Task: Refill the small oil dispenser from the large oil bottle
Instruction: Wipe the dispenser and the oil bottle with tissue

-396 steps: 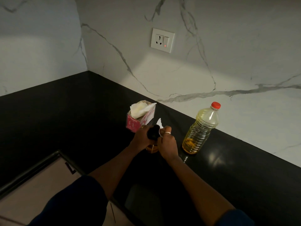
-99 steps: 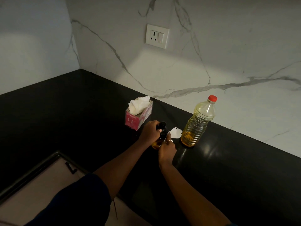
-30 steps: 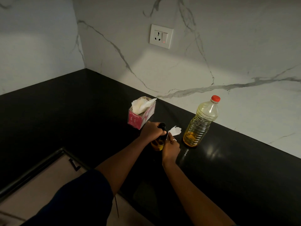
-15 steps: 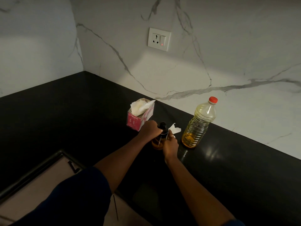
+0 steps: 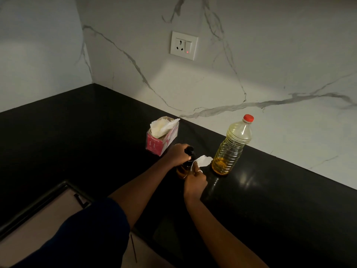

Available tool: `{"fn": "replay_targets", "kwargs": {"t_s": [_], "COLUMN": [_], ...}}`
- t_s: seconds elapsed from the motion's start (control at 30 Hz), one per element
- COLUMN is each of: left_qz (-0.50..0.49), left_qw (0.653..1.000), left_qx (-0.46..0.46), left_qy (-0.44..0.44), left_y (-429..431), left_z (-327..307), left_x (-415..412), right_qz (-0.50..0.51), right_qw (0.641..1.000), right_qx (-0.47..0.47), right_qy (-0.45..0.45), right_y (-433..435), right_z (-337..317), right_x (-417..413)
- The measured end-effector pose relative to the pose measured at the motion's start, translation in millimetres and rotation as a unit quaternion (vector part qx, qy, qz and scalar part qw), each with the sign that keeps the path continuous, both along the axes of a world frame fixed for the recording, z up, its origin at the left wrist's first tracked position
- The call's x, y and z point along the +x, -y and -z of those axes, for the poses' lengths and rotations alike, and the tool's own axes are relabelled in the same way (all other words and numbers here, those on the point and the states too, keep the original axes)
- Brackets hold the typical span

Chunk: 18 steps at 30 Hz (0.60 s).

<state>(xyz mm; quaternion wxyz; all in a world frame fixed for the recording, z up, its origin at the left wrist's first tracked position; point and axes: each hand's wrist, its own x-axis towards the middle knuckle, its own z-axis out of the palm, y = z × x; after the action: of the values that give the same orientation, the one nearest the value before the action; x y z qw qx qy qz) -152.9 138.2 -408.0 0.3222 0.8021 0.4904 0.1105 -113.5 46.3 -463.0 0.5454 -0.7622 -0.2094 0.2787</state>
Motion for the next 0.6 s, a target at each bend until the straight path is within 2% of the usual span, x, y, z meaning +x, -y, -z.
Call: {"fn": "replay_targets", "kwargs": {"t_s": [0.4, 0.6], "left_qz": [-0.083, -0.096], "left_qw": [0.996, 0.995], "left_qx": [-0.005, -0.02], "left_qy": [0.009, 0.02], "left_y": [7, 9], "left_z": [4, 2], "left_x": [1, 5], "right_qz": [-0.036, 0.047], "right_qw": [0.998, 0.994], "right_qx": [-0.025, -0.022], "right_qy": [-0.054, -0.099], "right_y": [-9, -3], "right_z": [4, 16], "right_x": [20, 2]}}
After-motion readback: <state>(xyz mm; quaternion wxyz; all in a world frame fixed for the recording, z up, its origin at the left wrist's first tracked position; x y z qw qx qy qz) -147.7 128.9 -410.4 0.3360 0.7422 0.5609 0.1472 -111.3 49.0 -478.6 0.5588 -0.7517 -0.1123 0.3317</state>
